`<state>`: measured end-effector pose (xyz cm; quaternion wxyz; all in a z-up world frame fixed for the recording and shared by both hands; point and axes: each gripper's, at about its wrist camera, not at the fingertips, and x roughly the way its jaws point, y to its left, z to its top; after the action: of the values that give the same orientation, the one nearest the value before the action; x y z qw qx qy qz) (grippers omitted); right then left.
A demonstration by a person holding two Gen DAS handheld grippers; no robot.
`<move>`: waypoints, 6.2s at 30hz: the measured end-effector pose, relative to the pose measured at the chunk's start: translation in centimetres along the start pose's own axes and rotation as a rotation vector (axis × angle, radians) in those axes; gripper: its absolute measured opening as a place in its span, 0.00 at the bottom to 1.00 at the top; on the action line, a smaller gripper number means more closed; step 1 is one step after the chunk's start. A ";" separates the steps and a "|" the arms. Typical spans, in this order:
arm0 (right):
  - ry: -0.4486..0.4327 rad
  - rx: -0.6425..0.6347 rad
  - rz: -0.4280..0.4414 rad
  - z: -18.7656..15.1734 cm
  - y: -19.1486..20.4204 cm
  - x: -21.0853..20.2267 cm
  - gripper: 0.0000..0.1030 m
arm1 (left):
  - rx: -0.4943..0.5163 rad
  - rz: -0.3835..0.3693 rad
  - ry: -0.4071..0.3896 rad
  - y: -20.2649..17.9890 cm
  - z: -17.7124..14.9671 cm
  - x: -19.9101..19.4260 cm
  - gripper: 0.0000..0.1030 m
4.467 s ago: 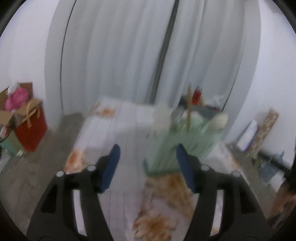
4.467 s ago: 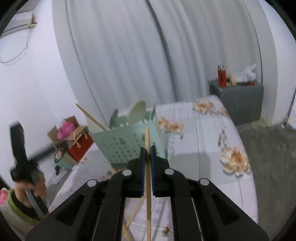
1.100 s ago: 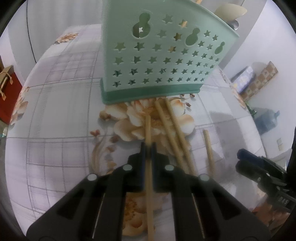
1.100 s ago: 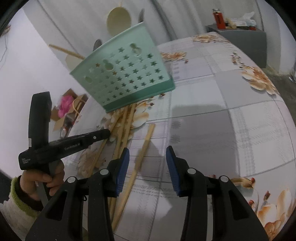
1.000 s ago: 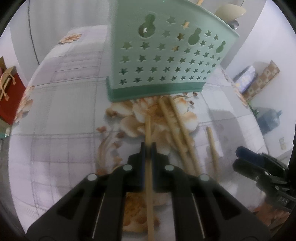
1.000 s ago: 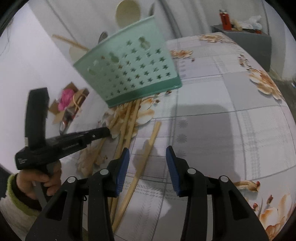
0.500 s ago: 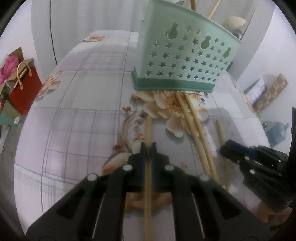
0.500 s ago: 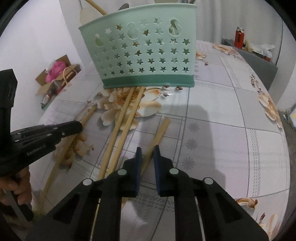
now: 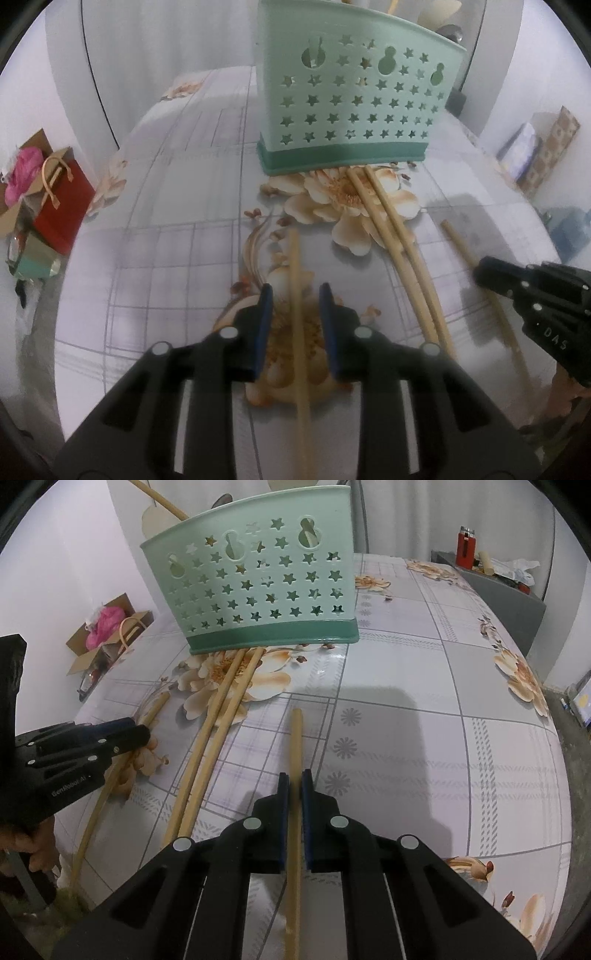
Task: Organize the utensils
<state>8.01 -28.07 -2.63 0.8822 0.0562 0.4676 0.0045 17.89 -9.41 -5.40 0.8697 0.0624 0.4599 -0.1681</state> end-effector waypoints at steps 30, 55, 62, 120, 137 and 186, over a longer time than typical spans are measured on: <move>0.001 0.007 0.007 0.0 0.0 0.0 0.07 | 0.018 0.022 -0.004 -0.2 0.0 0.1 0.23; 0.001 0.011 0.011 -0.1 -0.1 0.0 0.07 | -0.110 -0.084 -0.014 3.9 1.5 0.9 0.05; 0.000 0.013 0.012 -0.1 -0.1 0.0 0.07 | -0.223 -0.199 0.017 5.8 0.0 0.5 0.05; 0.159 -0.102 -0.066 1.9 2.1 0.7 0.25 | -0.021 -0.029 -0.064 1.7 -0.3 0.0 0.05; 0.189 -0.097 -0.126 2.6 4.1 1.4 0.07 | -0.161 -0.150 -0.246 5.2 0.0 -6.4 0.04; -0.256 0.202 0.170 3.3 -4.1 -6.0 0.07 | -0.096 -0.217 -0.979 -4.0 24.0 -18.9 0.04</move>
<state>7.17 -32.85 3.75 0.9208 0.1841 0.3430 0.0251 25.35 -15.01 23.91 0.9628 -0.1119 0.0091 -0.2458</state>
